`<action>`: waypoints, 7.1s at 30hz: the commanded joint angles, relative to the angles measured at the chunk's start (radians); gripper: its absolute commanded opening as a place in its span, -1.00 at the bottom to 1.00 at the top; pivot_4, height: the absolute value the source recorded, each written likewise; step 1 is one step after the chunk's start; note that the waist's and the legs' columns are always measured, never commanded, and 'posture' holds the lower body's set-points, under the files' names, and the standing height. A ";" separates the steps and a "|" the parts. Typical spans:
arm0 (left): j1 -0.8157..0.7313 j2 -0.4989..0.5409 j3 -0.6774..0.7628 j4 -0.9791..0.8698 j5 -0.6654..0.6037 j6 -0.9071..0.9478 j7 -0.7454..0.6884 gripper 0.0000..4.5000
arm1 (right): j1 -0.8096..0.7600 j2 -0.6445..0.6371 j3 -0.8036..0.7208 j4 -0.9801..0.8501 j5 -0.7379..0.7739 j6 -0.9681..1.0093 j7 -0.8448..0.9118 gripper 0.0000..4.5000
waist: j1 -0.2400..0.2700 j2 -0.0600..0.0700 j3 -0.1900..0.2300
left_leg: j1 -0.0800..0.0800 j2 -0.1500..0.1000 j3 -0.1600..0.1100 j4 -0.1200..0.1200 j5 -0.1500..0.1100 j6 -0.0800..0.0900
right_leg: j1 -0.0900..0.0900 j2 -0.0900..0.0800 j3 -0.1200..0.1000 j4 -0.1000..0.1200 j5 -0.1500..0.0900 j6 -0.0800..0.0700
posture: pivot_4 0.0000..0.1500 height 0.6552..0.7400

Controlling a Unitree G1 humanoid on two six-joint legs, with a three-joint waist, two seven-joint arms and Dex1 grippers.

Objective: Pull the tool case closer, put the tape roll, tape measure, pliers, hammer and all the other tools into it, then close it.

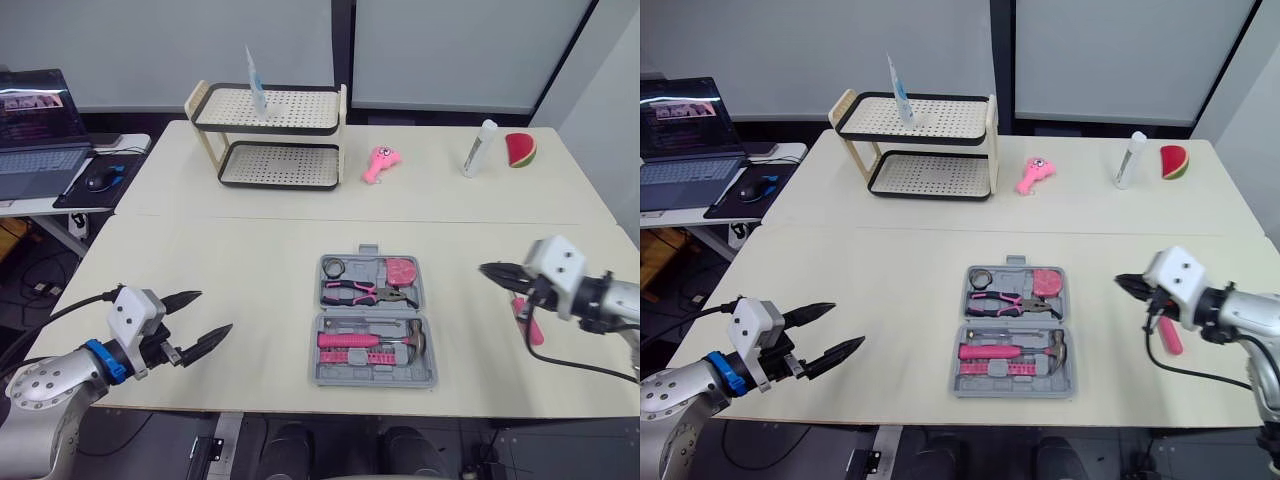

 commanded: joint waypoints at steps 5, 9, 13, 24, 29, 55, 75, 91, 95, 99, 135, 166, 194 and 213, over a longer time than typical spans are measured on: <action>0.083 -0.090 0.098 0.084 -0.004 -0.060 0.091 1.00 | 0.280 0.085 -0.298 0.116 0.044 -0.067 -0.085 -0.58 | -0.004 0.000 0.000 | 0.002 0.000 0.000 -0.001 0.000 0.000 | 0.004 0.000 0.001 -0.004 0.000 0.000 | 1.00 0.74; 0.133 -0.142 0.120 0.092 -0.003 -0.070 0.142 1.00 | 0.394 0.108 -0.310 0.171 0.044 -0.105 -0.078 -0.27 | -0.007 0.000 -0.001 | 0.007 0.001 0.000 -0.003 0.000 0.000 | 0.010 -0.001 0.003 -0.007 0.000 0.000 | 1.00 0.74; 0.190 -0.184 0.121 0.075 0.002 -0.078 0.181 1.00 | 0.451 0.107 -0.326 0.226 0.064 -0.097 -0.079 0.02 | -0.007 0.002 -0.002 | 0.008 0.000 0.000 -0.003 0.000 0.000 | 0.012 0.000 0.003 -0.009 0.000 0.000 | 1.00 0.74; 0.222 -0.169 0.107 -0.045 -0.013 -0.024 0.221 1.00 | 0.430 0.050 -0.296 0.137 0.108 0.003 -0.085 0.99 | -0.005 0.002 -0.003 | 0.008 0.000 -0.001 -0.003 0.000 0.000 | 0.013 0.000 0.002 -0.011 0.000 0.000 | 1.00 0.74; 0.218 -0.100 0.082 -0.128 -0.011 0.004 0.158 1.00 | 0.378 0.018 -0.289 0.113 0.134 0.082 -0.092 0.99 | -0.005 0.002 -0.003 | 0.008 0.000 -0.001 -0.004 0.000 0.000 | 0.013 0.000 0.002 -0.011 0.000 0.000 | 1.00 0.74; -0.353 0.183 -0.282 -0.405 -0.251 0.321 -0.128 1.00 | -0.175 -0.016 0.163 0.314 -0.038 0.499 -0.374 0.99 | -0.009 0.003 -0.003 | 0.003 -0.001 -0.001 -0.002 0.000 0.000 | 0.009 0.002 0.001 -0.011 0.000 0.000 | 1.00 0.74; -0.333 0.174 -0.298 -0.394 -0.220 0.285 -0.133 1.00 | -0.327 0.080 0.224 0.576 -0.081 0.448 -0.408 -0.21 | -0.010 0.002 -0.003 | 0.003 -0.001 -0.001 -0.001 0.000 0.000 | 0.009 0.002 0.001 -0.010 0.000 0.000 | 1.00 0.74; -0.326 0.188 -0.292 -0.384 -0.199 0.284 -0.139 1.00 | -0.269 0.106 0.128 0.366 0.028 0.615 -0.404 -0.67 | -0.009 0.003 -0.003 | 0.003 -0.001 -0.001 -0.002 0.000 0.000 | 0.009 0.002 0.001 -0.010 0.000 0.000 | 1.00 0.74; -0.302 0.203 -0.284 -0.374 -0.179 0.266 -0.158 1.00 | -0.238 0.121 0.107 0.225 0.077 0.709 -0.426 -0.67 | -0.009 0.003 -0.002 | 0.003 -0.001 -0.002 -0.002 0.000 0.000 | 0.008 0.002 0.001 -0.010 0.000 0.000 | 1.00 0.74; -0.289 0.211 -0.283 -0.371 -0.169 0.256 -0.167 1.00 | -0.213 0.173 0.076 0.094 0.112 0.809 -0.482 -0.67 | -0.009 0.003 -0.002 | 0.002 -0.001 -0.002 -0.002 0.000 0.000 | 0.008 0.003 0.001 -0.010 0.000 0.000 | 1.00 0.74; -0.232 0.226 -0.273 -0.405 -0.133 0.253 -0.149 1.00 | -0.175 0.239 0.016 -0.356 0.282 1.088 -0.495 0.70 | -0.009 0.006 0.000 | 0.001 -0.001 0.001 -0.003 0.000 0.000 | 0.002 0.003 0.001 -0.005 0.000 0.000 | 1.00 0.74; -0.199 0.180 -0.352 -0.504 -0.135 0.237 -0.117 1.00 | -0.799 -0.183 1.000 0.598 -0.751 -1.265 0.422 0.98 | -0.011 0.007 0.006 | 0.001 0.000 0.000 0.001 0.002 -0.004 | 0.007 0.001 -0.001 -0.010 0.000 0.000 | 1.00 0.74; -0.218 0.155 -0.399 -0.481 -0.077 0.209 -0.092 1.00 | -0.805 -0.048 1.062 0.766 -0.957 -1.303 0.263 -0.09 | -0.012 0.006 0.005 | 0.003 0.000 0.000 0.001 0.003 -0.005 | 0.007 0.001 -0.001 -0.010 0.000 0.000 | 1.00 0.74; -0.278 0.125 -0.442 -0.420 -0.044 0.177 -0.095 1.00 | -0.416 -0.362 0.736 0.315 -0.439 -0.565 0.494 -0.71 | -0.005 0.007 0.005 | 0.001 -0.001 -0.002 0.002 0.000 0.000 | 0.008 0.001 0.000 -0.010 0.000 0.000 | 1.00 0.74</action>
